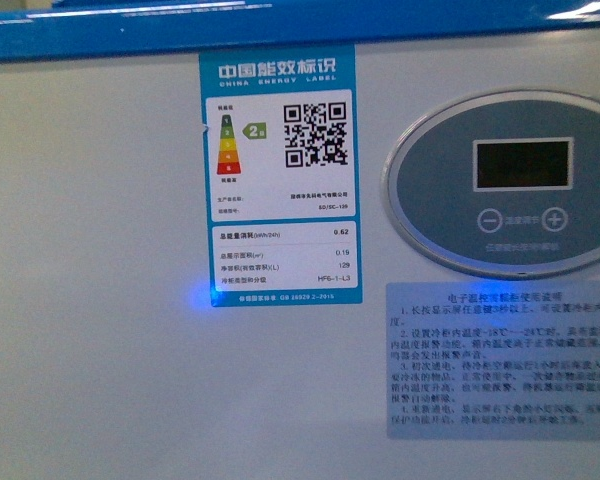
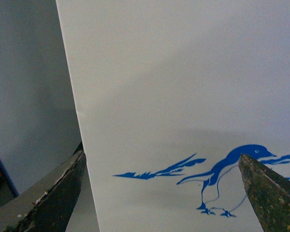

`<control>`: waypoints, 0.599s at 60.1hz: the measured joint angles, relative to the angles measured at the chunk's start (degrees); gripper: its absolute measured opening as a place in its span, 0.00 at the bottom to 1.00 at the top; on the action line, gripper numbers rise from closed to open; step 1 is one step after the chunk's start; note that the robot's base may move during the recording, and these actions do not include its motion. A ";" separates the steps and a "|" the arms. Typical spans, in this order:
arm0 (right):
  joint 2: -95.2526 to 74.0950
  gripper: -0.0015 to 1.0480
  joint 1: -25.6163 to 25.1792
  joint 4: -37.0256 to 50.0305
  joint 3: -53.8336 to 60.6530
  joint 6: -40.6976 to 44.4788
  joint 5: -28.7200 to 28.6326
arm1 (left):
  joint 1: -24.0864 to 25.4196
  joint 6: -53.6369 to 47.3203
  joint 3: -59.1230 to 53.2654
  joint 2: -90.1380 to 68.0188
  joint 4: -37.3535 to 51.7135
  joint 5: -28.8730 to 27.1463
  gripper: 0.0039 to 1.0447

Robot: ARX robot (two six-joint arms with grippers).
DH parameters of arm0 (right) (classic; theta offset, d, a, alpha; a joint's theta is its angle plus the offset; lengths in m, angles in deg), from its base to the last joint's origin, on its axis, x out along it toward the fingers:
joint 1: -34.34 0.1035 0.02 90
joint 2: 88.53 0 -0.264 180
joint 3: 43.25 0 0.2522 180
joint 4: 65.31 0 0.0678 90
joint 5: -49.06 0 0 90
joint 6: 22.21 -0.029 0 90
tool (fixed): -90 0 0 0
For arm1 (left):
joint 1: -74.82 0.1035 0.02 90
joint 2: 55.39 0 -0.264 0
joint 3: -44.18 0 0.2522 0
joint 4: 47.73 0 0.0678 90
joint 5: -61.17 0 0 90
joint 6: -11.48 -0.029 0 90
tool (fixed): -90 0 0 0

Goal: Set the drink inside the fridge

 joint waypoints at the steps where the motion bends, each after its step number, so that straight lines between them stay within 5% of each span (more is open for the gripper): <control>1: 0.00 0.93 0.00 0.00 0.00 0.02 0.00 | 0.00 0.00 0.00 0.00 0.00 0.00 0.92; 12: -0.02 0.93 0.02 0.00 0.00 -0.02 0.09 | 0.00 0.00 0.00 0.00 0.00 0.00 0.92; 17: -6.27 0.93 3.19 -8.37 -3.23 -6.05 14.27 | 0.00 0.00 0.00 0.00 0.00 -0.02 0.92; 19: -9.88 0.93 1.97 -10.40 -4.59 -8.09 15.41 | 0.00 -0.02 0.00 0.00 0.00 0.04 0.92; 29: -33.35 0.93 -12.96 -3.17 -10.45 -9.60 -0.63 | 0.00 0.00 0.00 0.00 0.00 0.00 0.92; 36: -46.71 0.93 -18.84 4.66 -13.94 -7.32 -5.16 | 0.00 0.00 0.00 0.00 0.00 0.00 0.92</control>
